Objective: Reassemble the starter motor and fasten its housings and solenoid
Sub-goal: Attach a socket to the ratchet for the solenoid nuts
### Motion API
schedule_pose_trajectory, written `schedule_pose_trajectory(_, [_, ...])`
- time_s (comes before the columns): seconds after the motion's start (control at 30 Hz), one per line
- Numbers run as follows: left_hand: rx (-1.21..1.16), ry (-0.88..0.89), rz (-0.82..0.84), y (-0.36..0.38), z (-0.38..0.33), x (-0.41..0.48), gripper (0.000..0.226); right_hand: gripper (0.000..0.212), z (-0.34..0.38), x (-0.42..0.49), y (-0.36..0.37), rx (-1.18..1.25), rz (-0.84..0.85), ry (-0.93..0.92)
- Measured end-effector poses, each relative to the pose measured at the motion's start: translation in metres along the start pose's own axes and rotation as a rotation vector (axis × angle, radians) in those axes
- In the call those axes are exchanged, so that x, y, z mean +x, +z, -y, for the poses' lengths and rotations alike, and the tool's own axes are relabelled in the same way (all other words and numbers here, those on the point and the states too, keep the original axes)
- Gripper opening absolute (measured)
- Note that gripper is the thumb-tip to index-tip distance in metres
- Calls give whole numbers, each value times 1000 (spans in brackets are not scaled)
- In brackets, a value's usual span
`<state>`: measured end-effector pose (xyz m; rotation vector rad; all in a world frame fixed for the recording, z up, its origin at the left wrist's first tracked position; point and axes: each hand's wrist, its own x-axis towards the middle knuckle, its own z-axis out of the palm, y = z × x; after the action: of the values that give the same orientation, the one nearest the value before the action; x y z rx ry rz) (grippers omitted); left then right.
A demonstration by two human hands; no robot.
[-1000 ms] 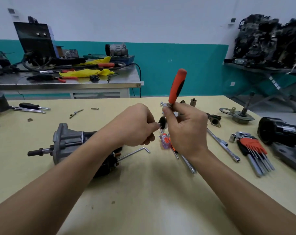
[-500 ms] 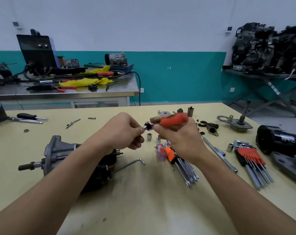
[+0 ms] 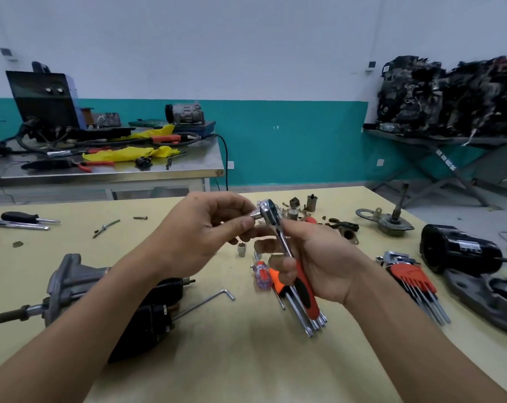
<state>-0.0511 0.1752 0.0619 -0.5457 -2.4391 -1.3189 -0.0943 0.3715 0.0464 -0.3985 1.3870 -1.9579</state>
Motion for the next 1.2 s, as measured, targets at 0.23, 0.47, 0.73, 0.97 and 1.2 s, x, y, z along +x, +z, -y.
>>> schedule_pose_trajectory(0.23, [72,-30,26,-7,0,-2,23,36,-4,-1,4,-25,-16,-16])
schedule_pose_trajectory(0.47, [116,-58,124,-14,-1,-4,19,35,-6,-4,9,-160,-140,-67])
schedule_pose_trajectory(0.73, [606,-289,139,-52,48,2,5,31,3,-10,-4,-227,-293,-214])
schedule_pose_trajectory(0.97, [1071,-518,541,-46,95,41,23,42,-11,2,-5,-451,-382,-194])
schedule_pose_trajectory(1.2, [970,-588,515,-53,99,52,43,42,-12,3,-10,-511,-433,-196])
